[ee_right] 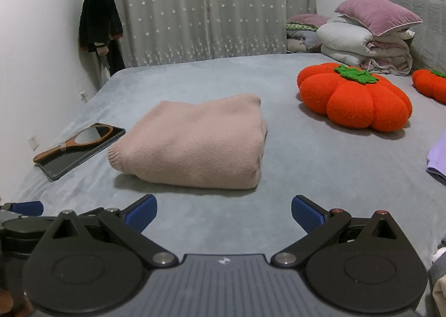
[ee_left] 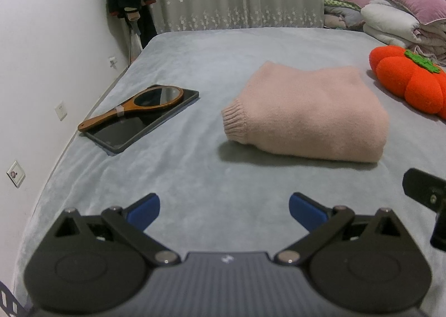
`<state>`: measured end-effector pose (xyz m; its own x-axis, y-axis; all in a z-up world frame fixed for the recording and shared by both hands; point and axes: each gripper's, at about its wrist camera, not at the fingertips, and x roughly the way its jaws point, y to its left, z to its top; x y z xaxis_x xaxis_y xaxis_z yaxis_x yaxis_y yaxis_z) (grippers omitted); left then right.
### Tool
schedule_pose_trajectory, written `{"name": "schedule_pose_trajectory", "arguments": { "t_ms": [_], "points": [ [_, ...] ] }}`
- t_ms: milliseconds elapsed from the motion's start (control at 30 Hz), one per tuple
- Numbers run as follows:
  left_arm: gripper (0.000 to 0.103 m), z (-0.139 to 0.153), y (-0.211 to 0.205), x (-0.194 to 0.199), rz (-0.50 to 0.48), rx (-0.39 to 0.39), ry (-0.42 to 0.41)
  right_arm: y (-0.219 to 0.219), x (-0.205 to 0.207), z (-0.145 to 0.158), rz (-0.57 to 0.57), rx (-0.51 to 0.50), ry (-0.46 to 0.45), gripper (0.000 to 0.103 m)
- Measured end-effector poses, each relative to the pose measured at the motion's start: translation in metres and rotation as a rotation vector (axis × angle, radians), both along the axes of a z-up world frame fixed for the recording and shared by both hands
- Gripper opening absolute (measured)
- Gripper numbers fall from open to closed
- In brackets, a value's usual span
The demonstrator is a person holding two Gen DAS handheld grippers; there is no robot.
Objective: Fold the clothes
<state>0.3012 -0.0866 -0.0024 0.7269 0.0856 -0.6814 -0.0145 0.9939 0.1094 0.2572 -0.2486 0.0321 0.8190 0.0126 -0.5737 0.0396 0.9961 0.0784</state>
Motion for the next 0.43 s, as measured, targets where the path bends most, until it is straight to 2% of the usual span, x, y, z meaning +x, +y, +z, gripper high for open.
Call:
{"name": "schedule_pose_trajectory", "arguments": {
  "t_ms": [433],
  "points": [
    [0.103,0.0008,-0.0001,-0.0012,0.000,0.006,-0.010,0.0009,0.0009,-0.0013,0.001,-0.007,0.004,0.103]
  ]
}}
